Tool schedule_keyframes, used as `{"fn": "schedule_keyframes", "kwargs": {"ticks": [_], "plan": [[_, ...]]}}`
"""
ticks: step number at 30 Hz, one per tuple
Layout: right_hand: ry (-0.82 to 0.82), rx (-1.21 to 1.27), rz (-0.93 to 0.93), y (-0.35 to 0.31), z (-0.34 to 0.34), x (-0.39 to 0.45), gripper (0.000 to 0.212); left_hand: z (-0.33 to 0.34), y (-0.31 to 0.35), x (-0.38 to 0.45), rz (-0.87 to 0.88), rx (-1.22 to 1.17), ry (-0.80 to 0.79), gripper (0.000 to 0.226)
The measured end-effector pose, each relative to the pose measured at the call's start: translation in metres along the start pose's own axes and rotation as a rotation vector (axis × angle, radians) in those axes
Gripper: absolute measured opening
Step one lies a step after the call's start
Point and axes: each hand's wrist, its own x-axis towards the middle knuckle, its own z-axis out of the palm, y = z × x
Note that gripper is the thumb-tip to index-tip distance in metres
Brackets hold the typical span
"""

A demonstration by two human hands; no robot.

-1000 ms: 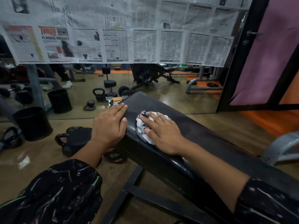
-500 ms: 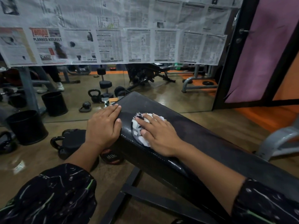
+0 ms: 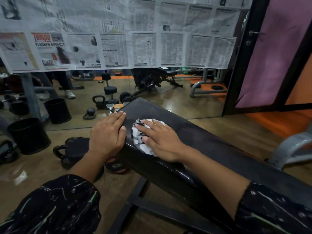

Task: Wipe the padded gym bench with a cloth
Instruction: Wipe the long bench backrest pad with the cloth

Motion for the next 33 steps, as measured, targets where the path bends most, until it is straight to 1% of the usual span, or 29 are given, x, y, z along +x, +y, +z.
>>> {"fn": "schedule_keyframes", "kwargs": {"ticks": [1, 4, 5, 6, 7, 9, 12, 13, 14, 17, 19, 21, 24, 26, 27, 28, 30, 32, 33], "plan": [[-0.008, 0.011, 0.041, 0.007, -0.002, 0.004, 0.051, 0.000, 0.000, 0.000, -0.003, -0.002, -0.001, 0.058], [-0.029, 0.049, 0.268, 0.003, 0.000, 0.030, 0.050, 0.000, 0.001, -0.001, -0.010, 0.003, -0.006, 0.058], [-0.036, 0.059, 0.310, -0.006, 0.002, 0.038, 0.050, -0.001, 0.002, -0.001, -0.012, 0.005, -0.009, 0.059], [-0.039, 0.059, 0.312, -0.015, 0.004, 0.042, 0.050, -0.001, 0.002, -0.002, -0.013, 0.008, -0.013, 0.059], [-0.035, 0.046, 0.277, -0.022, 0.006, 0.041, 0.050, -0.001, 0.002, -0.002, -0.012, 0.012, -0.018, 0.059], [-0.020, 0.010, 0.143, -0.025, 0.007, 0.028, 0.049, -0.001, 0.001, -0.001, -0.006, 0.020, -0.034, 0.060], [-0.028, 0.006, -0.044, -0.003, -0.002, 0.003, 0.048, -0.002, 0.000, 0.001, 0.009, 0.040, -0.057, 0.061], [-0.060, 0.030, -0.054, 0.006, -0.006, -0.001, 0.049, -0.002, -0.001, 0.001, 0.011, 0.048, -0.061, 0.061], [-0.093, 0.055, -0.026, 0.014, -0.008, -0.001, 0.049, -0.002, 0.000, 0.001, 0.009, 0.053, -0.064, 0.062], [-0.104, 0.058, 0.172, 0.012, -0.009, 0.014, 0.055, -0.002, 0.000, 0.000, -0.001, 0.052, -0.055, 0.063], [-0.104, 0.046, 0.245, -0.004, -0.006, 0.026, 0.057, -0.002, 0.001, -0.001, 0.000, 0.044, -0.049, 0.063], [-0.096, 0.020, 0.206, -0.017, 0.000, 0.025, 0.055, -0.002, 0.001, -0.001, -0.003, 0.039, -0.046, 0.062], [-0.071, 0.007, 0.020, -0.012, 0.000, 0.000, 0.051, -0.002, 0.000, 0.000, -0.005, 0.035, -0.044, 0.061], [-0.127, 0.068, -0.050, 0.005, -0.008, -0.015, 0.050, -0.002, 0.001, 0.000, -0.003, 0.036, -0.043, 0.061], [-0.152, 0.089, -0.041, 0.015, -0.012, -0.018, 0.049, -0.002, 0.001, 0.000, -0.004, 0.037, -0.040, 0.061], [-0.150, 0.092, -0.004, 0.024, -0.013, -0.017, 0.050, -0.002, 0.002, 0.000, -0.008, 0.037, -0.036, 0.060], [-0.105, 0.067, 0.145, 0.030, -0.012, -0.004, 0.052, -0.002, 0.002, -0.002, -0.015, 0.044, -0.033, 0.060], [-0.083, 0.046, 0.297, 0.017, -0.005, 0.014, 0.053, -0.003, 0.002, -0.002, -0.017, 0.052, -0.039, 0.060], [-0.087, 0.042, 0.320, 0.006, -0.002, 0.020, 0.053, -0.003, 0.002, -0.002, -0.017, 0.055, -0.045, 0.060]]}}
